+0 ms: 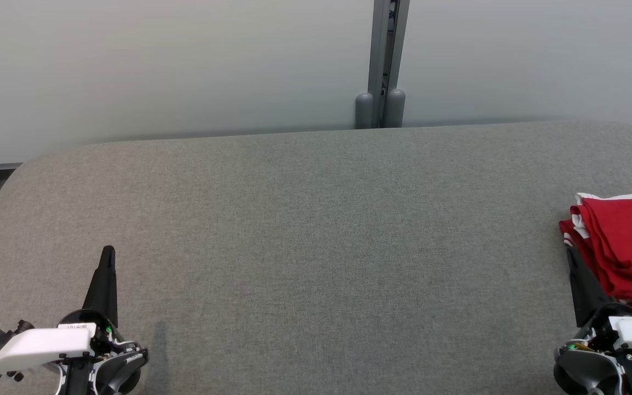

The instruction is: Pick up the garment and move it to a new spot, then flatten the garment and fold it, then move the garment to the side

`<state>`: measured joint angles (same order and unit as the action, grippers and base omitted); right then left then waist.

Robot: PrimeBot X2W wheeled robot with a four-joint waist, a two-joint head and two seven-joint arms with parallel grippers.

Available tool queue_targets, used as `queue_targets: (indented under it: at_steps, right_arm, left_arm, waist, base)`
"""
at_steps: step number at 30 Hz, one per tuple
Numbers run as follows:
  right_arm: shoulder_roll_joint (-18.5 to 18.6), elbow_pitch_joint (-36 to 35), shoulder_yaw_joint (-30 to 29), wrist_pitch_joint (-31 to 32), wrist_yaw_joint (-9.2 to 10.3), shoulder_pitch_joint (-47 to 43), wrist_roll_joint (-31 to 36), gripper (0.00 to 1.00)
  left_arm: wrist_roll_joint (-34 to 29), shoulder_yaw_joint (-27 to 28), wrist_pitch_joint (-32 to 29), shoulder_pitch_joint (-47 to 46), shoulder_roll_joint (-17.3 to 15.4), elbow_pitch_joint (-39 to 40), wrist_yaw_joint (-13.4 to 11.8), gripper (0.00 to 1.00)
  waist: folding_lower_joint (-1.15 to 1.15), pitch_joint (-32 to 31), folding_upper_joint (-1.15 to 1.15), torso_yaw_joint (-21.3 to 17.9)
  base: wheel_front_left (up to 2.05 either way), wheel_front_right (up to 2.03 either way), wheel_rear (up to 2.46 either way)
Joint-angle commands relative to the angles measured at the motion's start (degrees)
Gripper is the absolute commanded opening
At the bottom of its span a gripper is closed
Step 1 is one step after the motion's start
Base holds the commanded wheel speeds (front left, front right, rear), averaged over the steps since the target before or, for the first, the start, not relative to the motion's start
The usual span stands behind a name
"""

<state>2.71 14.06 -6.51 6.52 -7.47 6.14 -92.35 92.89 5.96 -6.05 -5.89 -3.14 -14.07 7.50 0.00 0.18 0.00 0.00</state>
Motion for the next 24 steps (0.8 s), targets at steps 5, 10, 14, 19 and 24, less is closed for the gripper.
queue_targets:
  at_steps: [5, 10, 14, 19, 24]
  right_arm:
    - [0.3, 0.1, -0.1, 0.1, -0.03, 0.3, -0.1, 0.00]
    - [0.3, 0.1, -0.1, 0.1, -0.03, 0.3, -0.1, 0.00]
    - [0.3, 0.1, -0.1, 0.1, -0.03, 0.3, -0.1, 0.00]
    - [0.3, 0.1, -0.1, 0.1, -0.03, 0.3, -0.1, 0.00]
    - [0.3, 0.1, -0.1, 0.1, -0.04, 0.3, -0.1, 0.00]
  left_arm:
    - [-0.1, 0.3, -0.2, -0.7, -0.1, -0.1, 0.2, 0.00]
    - [-0.1, 0.3, -0.3, -0.7, -0.1, -0.1, 0.2, 0.00]
    - [-0.2, 0.4, -0.3, -0.7, -0.1, -0.1, 0.2, 0.00]
    - [-0.2, 0.4, -0.2, -0.7, 0.0, -0.1, 0.2, 0.00]
    - [-0.3, 0.4, -0.3, -0.7, 0.0, -0.1, 0.2, 0.00]
  waist:
    - [0.00, 0.0, 0.00, 0.0]
    - [0.00, 0.0, 0.00, 0.0]
    - [0.00, 0.0, 0.00, 0.0]
    - [0.00, 0.0, 0.00, 0.0]
    - [0.00, 0.0, 0.00, 0.0]
  base:
    - [0.00, 0.00, 0.00]
    - [0.00, 0.00, 0.00]
    - [0.00, 0.00, 0.00]
    - [0.00, 0.00, 0.00]
    - [0.00, 0.00, 0.00]
